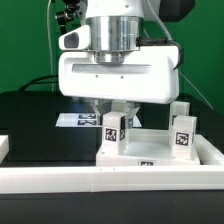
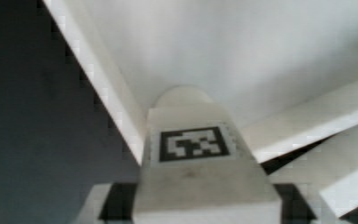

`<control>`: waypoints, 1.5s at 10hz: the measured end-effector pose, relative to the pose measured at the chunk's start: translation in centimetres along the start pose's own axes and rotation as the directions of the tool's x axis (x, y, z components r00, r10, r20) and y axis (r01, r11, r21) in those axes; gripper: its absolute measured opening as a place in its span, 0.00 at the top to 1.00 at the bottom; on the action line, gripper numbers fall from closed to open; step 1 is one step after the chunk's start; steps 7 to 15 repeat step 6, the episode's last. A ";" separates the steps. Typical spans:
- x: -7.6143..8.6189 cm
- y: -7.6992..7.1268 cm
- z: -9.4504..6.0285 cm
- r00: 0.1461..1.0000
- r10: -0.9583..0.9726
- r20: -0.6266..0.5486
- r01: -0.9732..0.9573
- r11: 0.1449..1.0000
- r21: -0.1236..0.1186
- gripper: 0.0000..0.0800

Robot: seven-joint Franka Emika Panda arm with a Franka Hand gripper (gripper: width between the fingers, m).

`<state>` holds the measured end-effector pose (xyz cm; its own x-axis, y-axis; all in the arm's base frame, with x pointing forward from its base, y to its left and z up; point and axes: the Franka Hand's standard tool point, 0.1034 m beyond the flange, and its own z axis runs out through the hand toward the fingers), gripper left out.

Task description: Assemble square table

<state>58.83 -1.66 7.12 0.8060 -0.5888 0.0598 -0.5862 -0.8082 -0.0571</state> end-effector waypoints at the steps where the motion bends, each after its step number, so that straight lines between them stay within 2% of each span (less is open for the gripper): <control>1: 0.0 -0.1 0.0 1.000 0.000 0.001 0.000 1.000 0.001 0.61; 2: 0.0 -0.1 -0.1 1.000 -0.003 0.000 0.003 1.000 0.002 0.40; 3: -0.2 -0.5 -1.0 1.000 -0.019 0.000 0.019 1.000 0.011 0.40; 4: -0.8 -1.0 -2.4 1.000 -0.025 0.005 0.024 0.999 0.023 0.24; 5: -1.6 -1.6 -3.6 1.000 -0.030 0.009 0.030 0.999 0.035 0.20; 6: -2.0 -1.8 -4.1 0.999 -0.036 0.010 0.035 0.999 0.041 0.19; 15: -2.0 -1.8 -4.1 0.999 -0.036 0.010 0.035 0.999 0.041 0.19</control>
Offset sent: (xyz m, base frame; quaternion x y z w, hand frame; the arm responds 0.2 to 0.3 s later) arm -0.0223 0.0138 0.0403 -0.0044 -0.0261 -0.0477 0.9985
